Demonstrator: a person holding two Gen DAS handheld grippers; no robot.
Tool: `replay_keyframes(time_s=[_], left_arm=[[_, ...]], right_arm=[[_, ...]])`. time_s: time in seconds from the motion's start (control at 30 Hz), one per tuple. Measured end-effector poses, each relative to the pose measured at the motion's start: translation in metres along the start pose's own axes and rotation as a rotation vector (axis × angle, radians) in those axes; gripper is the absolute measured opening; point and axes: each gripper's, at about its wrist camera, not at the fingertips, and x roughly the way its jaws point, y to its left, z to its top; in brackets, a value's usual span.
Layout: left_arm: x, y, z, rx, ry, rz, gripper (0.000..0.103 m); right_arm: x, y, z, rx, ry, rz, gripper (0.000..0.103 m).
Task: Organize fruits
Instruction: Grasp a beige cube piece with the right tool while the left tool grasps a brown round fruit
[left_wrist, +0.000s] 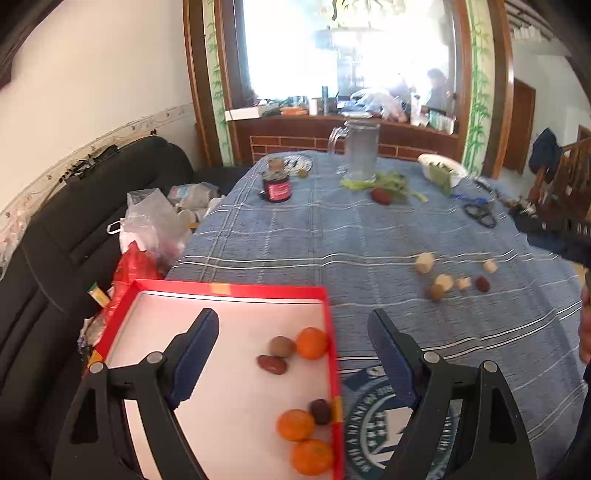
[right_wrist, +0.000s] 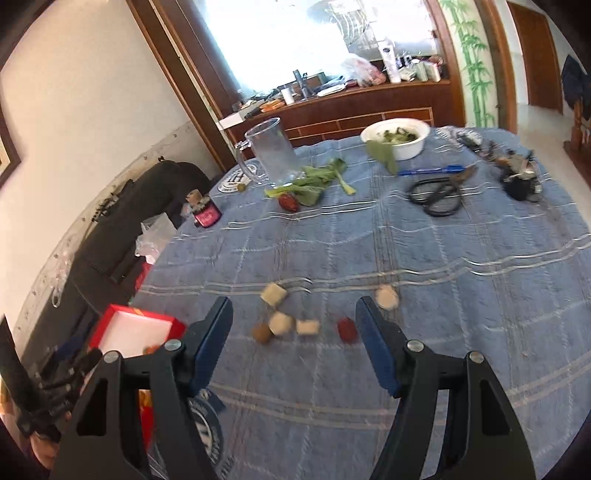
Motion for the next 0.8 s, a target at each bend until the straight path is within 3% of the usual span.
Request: replay_keyframes(time_s=[0.2,0.4,0.53,0.7,0.8], left_arm=[[0.021,-0.020,0.009,0.005,0.033,-0.037,0.083],[0.051,-0.076,0.013,0.030,0.045,-0.096,0.083],[0.083,-0.117,0.001,0.067,0.120,-0.121,0.083],[0.094,-0.135,-0.001,0.121,0.125,-0.083,0.083],[0.097,-0.135,0.002,0.129,0.110,-0.089,0.083]], right_arm=[[0.032,0.004,0.002,-0.040,0.025,0.007,0.070],[0.035,-0.050,0.000,0.065,0.029,-0.003,0.070],[0.039,-0.076,0.002,0.106,0.048,-0.029,0.070],[0.053,-0.089,0.002,0.150,0.077,-0.024,0.070],[0.065,-0.088,0.001,0.157,0.100,-0.022,0.062]])
